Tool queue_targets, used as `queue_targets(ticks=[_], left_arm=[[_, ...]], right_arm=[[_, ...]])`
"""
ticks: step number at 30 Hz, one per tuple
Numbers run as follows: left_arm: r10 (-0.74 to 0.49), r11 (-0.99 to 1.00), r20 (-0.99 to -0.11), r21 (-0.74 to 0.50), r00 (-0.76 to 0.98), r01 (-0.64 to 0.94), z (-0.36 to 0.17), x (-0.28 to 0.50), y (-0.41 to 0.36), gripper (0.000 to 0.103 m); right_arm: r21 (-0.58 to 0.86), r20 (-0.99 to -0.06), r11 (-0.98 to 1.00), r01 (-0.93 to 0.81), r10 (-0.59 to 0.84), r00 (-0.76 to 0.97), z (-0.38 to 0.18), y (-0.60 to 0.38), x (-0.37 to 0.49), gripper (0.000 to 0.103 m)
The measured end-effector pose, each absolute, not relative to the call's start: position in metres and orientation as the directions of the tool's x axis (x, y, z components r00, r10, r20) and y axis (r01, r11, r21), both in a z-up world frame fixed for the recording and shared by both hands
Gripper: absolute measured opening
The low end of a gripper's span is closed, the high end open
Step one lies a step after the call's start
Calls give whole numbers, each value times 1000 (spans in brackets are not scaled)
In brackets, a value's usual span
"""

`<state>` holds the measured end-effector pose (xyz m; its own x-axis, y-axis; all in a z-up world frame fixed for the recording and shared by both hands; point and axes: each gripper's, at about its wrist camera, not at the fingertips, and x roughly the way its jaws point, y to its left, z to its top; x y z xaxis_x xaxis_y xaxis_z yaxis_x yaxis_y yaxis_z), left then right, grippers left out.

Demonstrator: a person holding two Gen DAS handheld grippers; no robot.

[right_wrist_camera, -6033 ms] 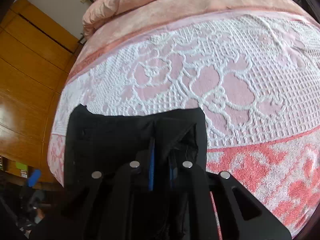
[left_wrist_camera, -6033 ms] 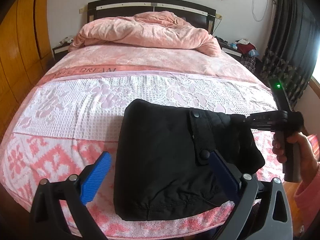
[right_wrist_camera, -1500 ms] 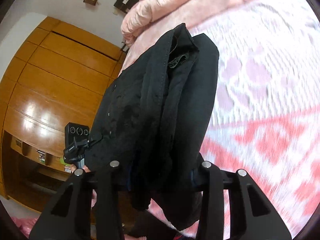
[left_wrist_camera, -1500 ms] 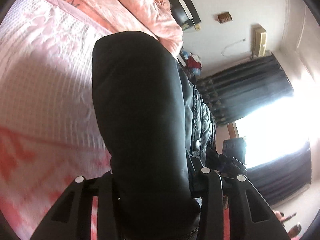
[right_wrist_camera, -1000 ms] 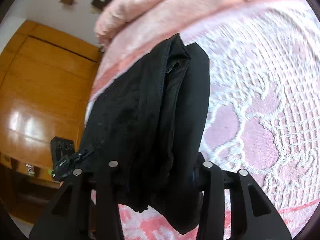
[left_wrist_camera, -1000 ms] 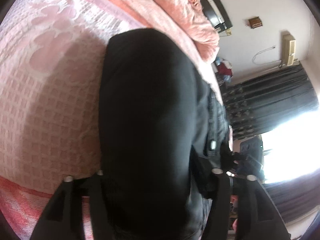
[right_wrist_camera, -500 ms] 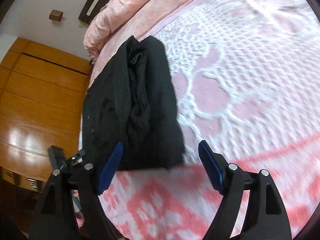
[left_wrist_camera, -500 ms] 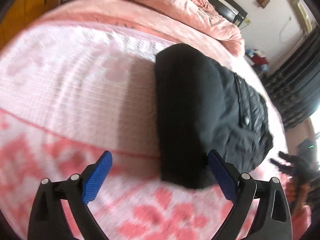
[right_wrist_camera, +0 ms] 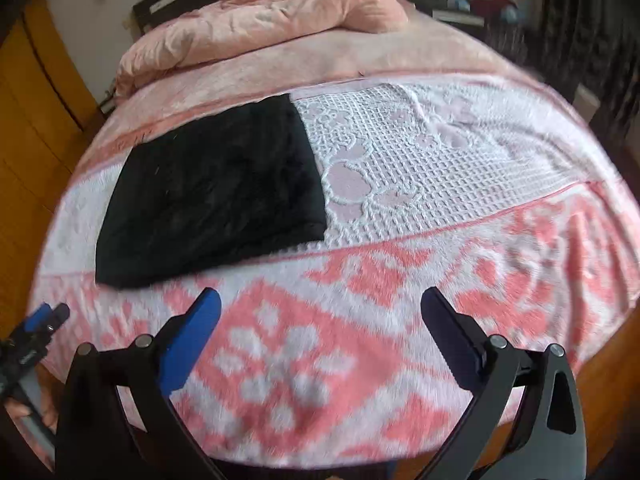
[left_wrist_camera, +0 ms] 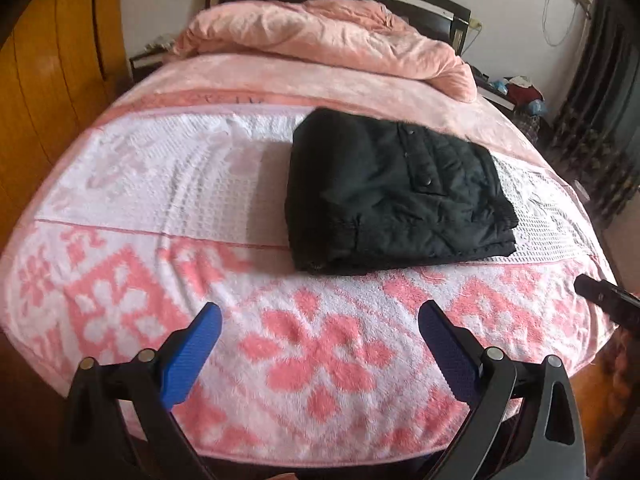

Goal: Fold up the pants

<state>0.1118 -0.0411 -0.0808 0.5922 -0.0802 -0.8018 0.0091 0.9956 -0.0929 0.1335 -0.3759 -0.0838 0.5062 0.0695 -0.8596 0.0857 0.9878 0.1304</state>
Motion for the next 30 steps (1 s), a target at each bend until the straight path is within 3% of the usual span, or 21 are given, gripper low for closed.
queue_targets(ticks=[9, 19, 30], left_arm=[[-82, 996, -759, -82, 646, 31, -49, 74, -54, 99], [-13, 998, -714, 29, 700, 49, -25, 46, -67, 99], [-26, 997, -674, 34, 738, 67, -6, 33, -76, 99]], right_arm=[[120, -826, 993, 8, 95, 555, -56, -328, 91, 100], [117, -815, 993, 13, 88, 573, -34, -326, 67, 100], [114, -793, 993, 31, 72, 604, -19, -333, 56, 100]])
